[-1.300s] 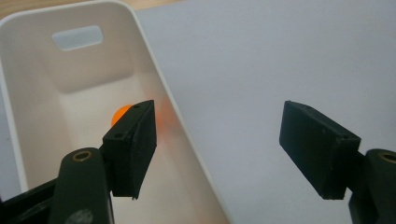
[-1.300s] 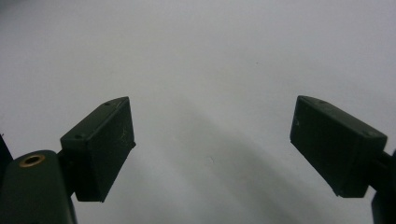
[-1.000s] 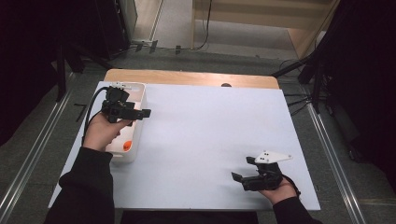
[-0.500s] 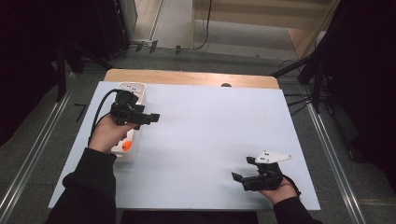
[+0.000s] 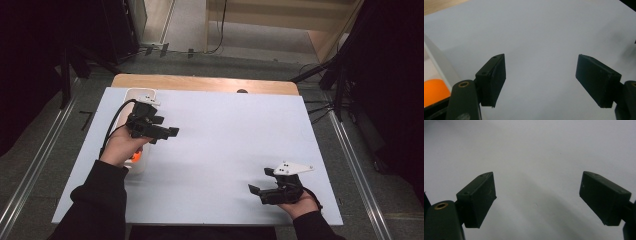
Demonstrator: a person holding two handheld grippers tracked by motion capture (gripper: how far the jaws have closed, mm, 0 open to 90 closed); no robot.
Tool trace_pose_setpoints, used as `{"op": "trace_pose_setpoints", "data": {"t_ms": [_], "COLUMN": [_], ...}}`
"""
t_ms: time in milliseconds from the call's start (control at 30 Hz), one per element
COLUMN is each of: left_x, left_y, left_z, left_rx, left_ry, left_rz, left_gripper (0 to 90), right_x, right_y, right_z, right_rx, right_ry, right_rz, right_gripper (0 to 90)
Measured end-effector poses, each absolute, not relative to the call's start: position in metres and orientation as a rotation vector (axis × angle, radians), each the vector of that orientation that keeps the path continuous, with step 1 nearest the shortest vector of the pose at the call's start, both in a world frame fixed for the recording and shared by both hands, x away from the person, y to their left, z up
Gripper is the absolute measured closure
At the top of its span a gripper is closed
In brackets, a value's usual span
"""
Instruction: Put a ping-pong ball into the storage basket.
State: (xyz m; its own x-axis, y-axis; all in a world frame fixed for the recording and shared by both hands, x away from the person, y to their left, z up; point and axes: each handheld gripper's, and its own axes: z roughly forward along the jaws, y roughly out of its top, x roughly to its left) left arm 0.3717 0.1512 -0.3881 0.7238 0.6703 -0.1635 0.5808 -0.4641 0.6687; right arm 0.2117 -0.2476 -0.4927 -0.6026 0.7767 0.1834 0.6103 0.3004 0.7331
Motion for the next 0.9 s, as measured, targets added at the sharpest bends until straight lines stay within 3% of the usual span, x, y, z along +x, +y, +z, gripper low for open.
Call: {"op": "trace_pose_setpoints", "data": {"t_ms": [900], "left_x": [0.347], "left_y": [0.138], "left_z": [-0.395], "left_rx": [2.179], "left_ry": [0.802], "left_rz": [0.144], "left_gripper": [24.7], "right_x": [0.211], "right_y": [-0.248], "right_z": [-0.492], "right_rx": [1.279], "right_ry": [2.358], "right_rz": [1.192], "right_gripper": [12.3]}}
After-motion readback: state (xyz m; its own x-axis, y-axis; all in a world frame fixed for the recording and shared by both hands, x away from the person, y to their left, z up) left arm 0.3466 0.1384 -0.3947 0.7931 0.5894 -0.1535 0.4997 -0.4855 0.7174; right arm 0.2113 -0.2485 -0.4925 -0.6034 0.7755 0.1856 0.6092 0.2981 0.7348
